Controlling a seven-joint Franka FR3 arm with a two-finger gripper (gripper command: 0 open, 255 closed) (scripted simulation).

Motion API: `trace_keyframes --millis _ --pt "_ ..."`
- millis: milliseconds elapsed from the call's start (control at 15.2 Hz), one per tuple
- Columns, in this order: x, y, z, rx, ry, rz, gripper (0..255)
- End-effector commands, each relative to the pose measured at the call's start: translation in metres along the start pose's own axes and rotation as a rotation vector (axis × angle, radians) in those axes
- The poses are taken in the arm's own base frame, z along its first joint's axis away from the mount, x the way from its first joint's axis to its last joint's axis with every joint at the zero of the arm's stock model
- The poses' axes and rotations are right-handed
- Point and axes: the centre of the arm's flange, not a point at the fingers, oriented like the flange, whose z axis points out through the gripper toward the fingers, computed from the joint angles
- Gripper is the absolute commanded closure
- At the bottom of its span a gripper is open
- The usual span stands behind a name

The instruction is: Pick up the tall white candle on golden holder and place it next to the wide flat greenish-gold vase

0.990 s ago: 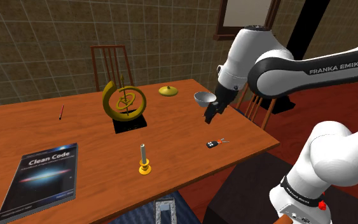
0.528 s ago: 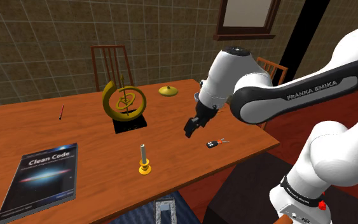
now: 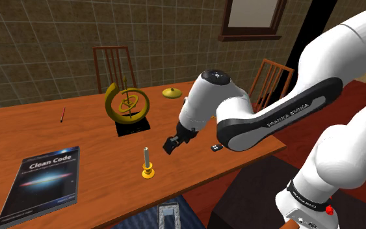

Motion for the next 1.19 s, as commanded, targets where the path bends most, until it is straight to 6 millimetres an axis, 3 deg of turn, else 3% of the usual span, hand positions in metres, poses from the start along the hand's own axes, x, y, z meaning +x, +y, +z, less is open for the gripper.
trace_keyframes --millis 0,462,924,1122 --pt "0.002 -0.023 0.018 0.011 0.019 0.009 0" --pt "0.014 -0.091 0.061 0.026 0.078 0.032 0" --pt "0.017 -0.092 0.098 0.026 0.078 0.032 0" --pt "0.017 -0.092 0.101 0.026 0.078 0.032 0"
